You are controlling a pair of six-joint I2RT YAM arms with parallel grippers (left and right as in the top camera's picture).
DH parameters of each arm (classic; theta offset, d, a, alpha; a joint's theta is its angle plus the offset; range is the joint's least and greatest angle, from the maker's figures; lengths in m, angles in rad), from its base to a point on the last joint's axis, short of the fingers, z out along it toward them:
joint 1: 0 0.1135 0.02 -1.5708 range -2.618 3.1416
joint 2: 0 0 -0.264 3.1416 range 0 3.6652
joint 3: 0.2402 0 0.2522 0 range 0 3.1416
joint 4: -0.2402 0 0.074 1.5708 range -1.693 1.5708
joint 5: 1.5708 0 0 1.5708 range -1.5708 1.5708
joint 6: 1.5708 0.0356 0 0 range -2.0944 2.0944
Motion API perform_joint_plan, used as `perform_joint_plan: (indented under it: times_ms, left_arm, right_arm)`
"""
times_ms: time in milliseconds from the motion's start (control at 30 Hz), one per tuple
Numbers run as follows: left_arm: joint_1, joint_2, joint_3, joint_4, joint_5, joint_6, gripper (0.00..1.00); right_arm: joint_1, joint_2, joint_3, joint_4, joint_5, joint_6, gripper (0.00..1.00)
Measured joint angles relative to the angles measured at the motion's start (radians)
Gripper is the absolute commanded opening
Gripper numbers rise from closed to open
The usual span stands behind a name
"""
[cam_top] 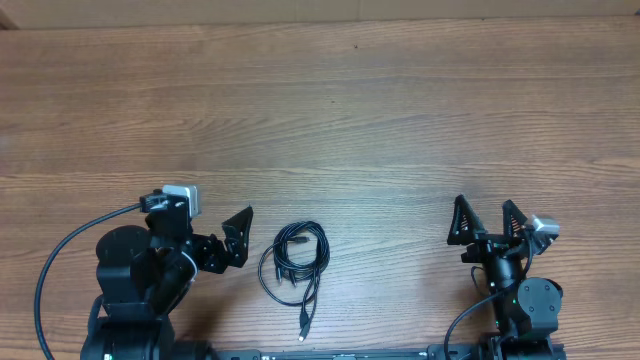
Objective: Untangle cables
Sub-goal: 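Move the left gripper forward toward the coiled black cable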
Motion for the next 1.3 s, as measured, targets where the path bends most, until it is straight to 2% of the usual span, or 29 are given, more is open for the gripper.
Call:
perform_joint_plan:
  times_ms: [533, 967, 1300]
  left_arm:
    - [0.000, 0.016, 0.000, -0.051, -0.032, -0.002, 1.00]
    - [0.000, 0.187, 0.000, -0.080, -0.046, -0.002, 1.00]
    - [0.000, 0.210, 0.063, -0.080, -0.046, -0.002, 1.00]
  right_arm:
    - [0.000, 0.000, 0.000, 0.000, 0.000, 0.000, 1.00]
    - [0.000, 0.000, 0.000, 0.000, 0.000, 0.000, 1.00]
    - [0.000, 0.000, 0.000, 0.000, 0.000, 0.000, 1.00]
